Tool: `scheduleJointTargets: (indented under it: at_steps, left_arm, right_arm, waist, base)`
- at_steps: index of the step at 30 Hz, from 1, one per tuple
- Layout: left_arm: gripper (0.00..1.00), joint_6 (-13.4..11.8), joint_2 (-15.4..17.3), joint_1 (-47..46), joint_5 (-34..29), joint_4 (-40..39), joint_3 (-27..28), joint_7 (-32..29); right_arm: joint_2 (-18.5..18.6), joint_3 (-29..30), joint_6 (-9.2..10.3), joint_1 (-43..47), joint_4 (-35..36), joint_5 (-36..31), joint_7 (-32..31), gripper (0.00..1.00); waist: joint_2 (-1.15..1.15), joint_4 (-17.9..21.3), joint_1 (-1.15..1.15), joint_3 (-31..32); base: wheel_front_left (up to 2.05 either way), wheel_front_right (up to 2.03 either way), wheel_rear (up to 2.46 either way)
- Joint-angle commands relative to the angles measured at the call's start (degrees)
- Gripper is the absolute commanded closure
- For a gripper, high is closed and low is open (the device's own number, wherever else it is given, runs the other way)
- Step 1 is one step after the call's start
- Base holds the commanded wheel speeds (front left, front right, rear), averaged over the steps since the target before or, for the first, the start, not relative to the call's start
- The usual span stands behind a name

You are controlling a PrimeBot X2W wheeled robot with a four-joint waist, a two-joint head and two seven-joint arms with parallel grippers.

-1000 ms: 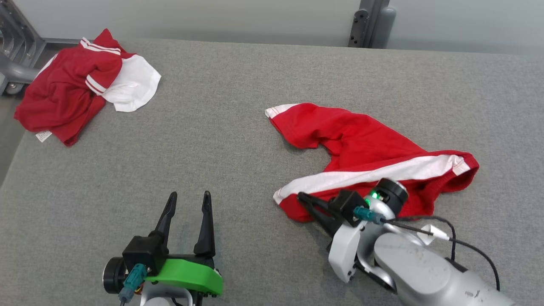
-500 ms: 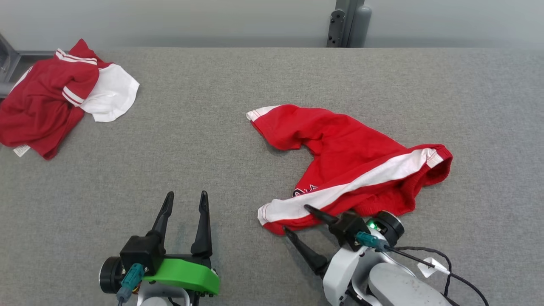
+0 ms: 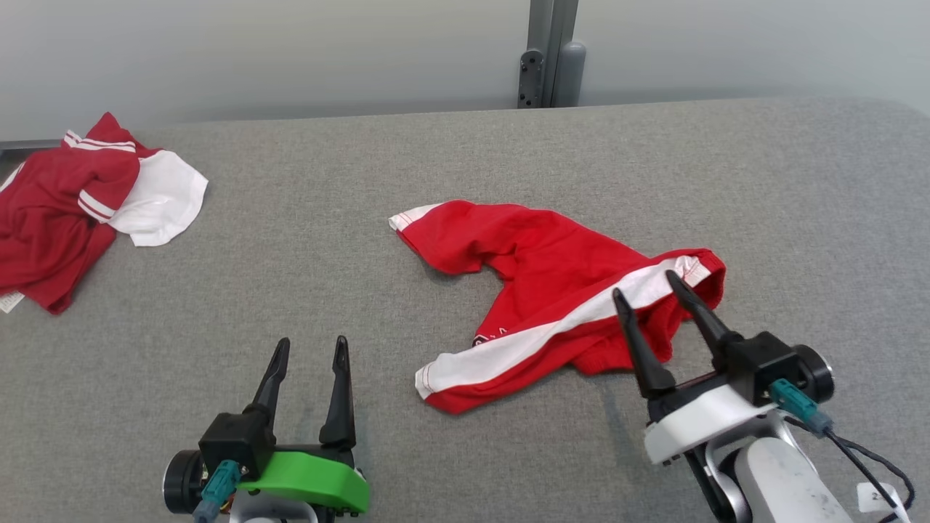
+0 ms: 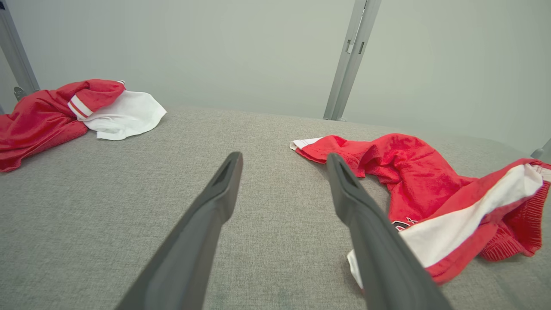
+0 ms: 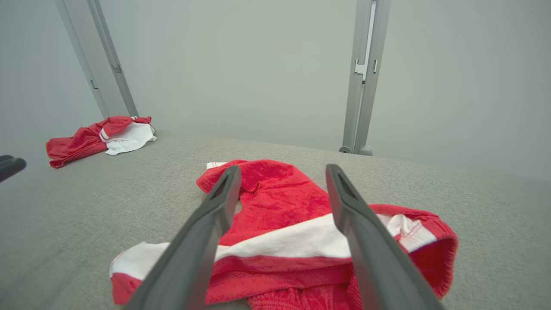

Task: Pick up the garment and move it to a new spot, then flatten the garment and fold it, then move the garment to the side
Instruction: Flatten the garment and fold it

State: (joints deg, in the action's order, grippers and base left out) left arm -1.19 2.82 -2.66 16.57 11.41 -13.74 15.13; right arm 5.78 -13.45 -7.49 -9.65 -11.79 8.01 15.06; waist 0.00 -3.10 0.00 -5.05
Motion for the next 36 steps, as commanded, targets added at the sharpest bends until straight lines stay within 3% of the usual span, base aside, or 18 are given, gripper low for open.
scheduleJointTargets:
  at_steps: [1, 7, 13, 36]
  left_arm:
    - [0.00, 0.0, 0.1, 0.7, -0.5, -0.2, 0.2, 0.0]
    - [0.00, -0.3, 0.1, 2.0, 0.2, -1.1, 1.0, 0.0]
    - [0.00, -0.7, 0.1, 4.1, 0.4, -2.4, 1.9, 0.0]
    - [0.00, -1.7, 0.1, 7.0, -0.7, -4.4, 2.0, 0.0]
  right_arm:
    - [-0.5, 2.2, 0.00, 1.6, 1.1, -0.9, 0.2, 0.00]
    - [-2.1, 8.7, 0.00, 4.9, 4.5, -2.3, 0.2, 0.00]
    - [-2.6, 11.5, 0.00, 6.8, 6.0, -2.4, 0.2, 0.00]
    - [-2.9, 12.4, 0.00, 7.6, 4.6, -0.7, 0.2, 0.00]
  waist:
    - [0.00, 0.8, 0.00, 1.0]
    - [0.00, 1.1, 0.00, 2.2]
    - [0.00, 1.3, 0.00, 3.4]
    - [0.00, 1.0, 0.00, 4.2]
  base:
    - [0.00, 0.00, 0.00]
    - [0.00, 0.00, 0.00]
    - [0.00, 0.00, 0.00]
    - [0.00, 0.00, 0.00]
